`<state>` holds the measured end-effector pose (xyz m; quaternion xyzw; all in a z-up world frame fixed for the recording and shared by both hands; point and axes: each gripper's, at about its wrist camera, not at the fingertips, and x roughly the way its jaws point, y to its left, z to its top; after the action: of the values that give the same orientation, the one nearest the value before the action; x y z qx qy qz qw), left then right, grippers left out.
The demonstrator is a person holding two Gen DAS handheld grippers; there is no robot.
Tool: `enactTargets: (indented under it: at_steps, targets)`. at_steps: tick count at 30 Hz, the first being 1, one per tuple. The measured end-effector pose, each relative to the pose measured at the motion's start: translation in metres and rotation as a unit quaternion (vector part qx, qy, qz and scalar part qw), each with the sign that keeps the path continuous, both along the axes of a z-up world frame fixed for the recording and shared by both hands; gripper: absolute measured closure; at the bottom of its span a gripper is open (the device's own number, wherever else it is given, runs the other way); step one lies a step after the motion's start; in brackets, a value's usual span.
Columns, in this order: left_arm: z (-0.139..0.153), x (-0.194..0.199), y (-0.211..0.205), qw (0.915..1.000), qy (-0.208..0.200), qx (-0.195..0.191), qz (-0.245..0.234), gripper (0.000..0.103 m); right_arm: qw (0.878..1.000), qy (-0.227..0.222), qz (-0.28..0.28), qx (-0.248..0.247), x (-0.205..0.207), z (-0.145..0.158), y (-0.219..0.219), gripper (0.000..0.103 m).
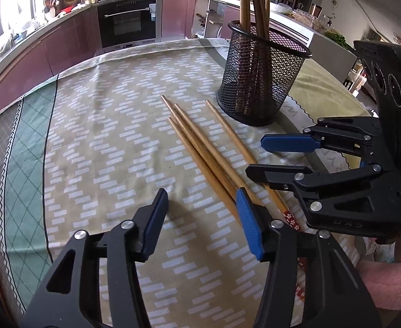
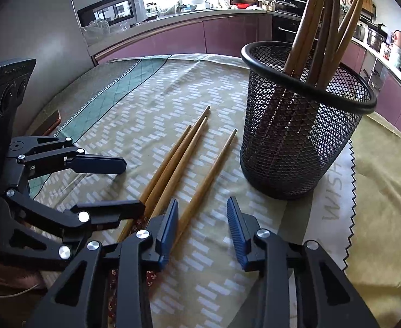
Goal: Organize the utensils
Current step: 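Close the left tool on one chopstick while the right tool grasps another, then lift the held chopsticks upright with both tools and carry them over the mesh cup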
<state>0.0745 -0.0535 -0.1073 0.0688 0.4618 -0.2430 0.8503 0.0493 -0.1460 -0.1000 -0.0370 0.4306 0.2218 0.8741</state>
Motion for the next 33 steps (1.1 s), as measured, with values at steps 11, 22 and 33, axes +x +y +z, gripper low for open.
enactTargets:
  at_steps: [11,22,33]
  targets:
    - [-0.001,0.006,-0.001,0.9997,-0.007,0.021,-0.004,0.069,1.000,-0.007,0.003,-0.010,0.006,0.000,0.007,0.072]
    - [0.001,0.008,0.008,0.9999,-0.002,0.002,0.017,0.095,0.998,0.013,-0.014,0.054,0.007,0.000,-0.016,0.097]
    - [0.001,0.007,0.006,0.9994,-0.014,0.023,0.021,0.095,0.998,0.000,0.015,0.068,-0.003,0.008,-0.013,0.097]
